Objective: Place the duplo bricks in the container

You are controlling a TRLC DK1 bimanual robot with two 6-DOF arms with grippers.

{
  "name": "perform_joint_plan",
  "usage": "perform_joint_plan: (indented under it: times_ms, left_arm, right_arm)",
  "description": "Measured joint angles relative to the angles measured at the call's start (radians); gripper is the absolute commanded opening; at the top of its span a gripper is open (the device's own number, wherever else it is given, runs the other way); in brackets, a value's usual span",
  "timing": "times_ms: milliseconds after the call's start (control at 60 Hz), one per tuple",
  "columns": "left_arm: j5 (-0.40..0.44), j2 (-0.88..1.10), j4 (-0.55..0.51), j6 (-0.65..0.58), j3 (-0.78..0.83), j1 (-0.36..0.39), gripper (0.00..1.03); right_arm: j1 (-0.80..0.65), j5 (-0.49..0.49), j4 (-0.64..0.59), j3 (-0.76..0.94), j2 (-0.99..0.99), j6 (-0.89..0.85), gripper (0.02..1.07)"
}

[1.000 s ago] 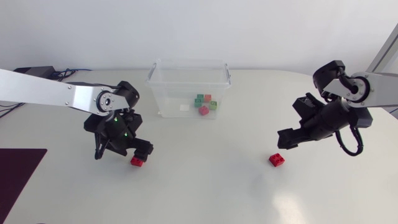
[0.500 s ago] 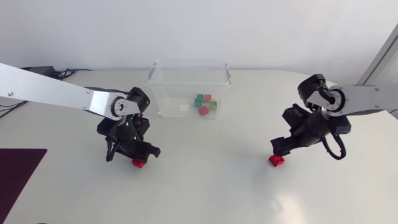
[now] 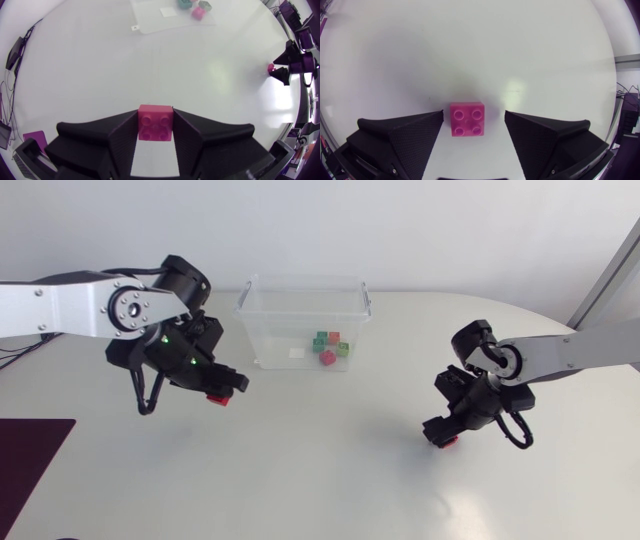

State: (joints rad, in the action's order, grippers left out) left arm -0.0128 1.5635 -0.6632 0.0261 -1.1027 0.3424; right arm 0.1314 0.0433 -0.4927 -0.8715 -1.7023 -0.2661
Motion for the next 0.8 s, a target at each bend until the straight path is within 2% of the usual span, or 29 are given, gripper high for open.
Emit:
perform_joint_plan:
  times_ms: [83,133,183,217,300,433,533,800]
  left_arm:
    - [0.000,-0.033,0.011,-0.001,-0.006,-0.001,0.21]
    - [0.000,-0.055,0.029,-0.004,-0.007,-0.001,0.21]
    - [0.005,-0.081,0.074,-0.009,-0.006,0.000,0.21]
    - [0.012,-0.102,0.111,-0.011,-0.006,0.000,0.21]
    - [0.040,-0.169,0.203,-0.027,-0.005,0.001,0.21]
    - [0.068,-0.207,0.301,-0.036,-0.010,0.006,0.22]
    - [0.080,-0.183,0.357,-0.053,-0.031,0.012,0.22]
    - [0.128,0.092,0.441,-0.056,-0.282,0.005,0.24]
  right_arm:
    - [0.012,0.010,0.008,0.010,-0.002,0.000,0.67]
    - [0.020,0.014,0.024,0.014,-0.004,0.000,0.50]
    - [0.028,0.014,0.042,0.018,-0.004,0.000,0.43]
    - [0.033,0.014,0.052,0.021,-0.005,0.000,0.34]
    - [0.046,0.014,0.061,0.024,-0.004,0.000,0.26]
    - [0.062,0.018,0.026,0.025,0.034,0.000,0.26]
    - [0.082,0.016,-0.054,0.019,0.111,0.000,0.26]
    - [0.178,-0.020,-0.195,-0.154,0.275,0.035,0.26]
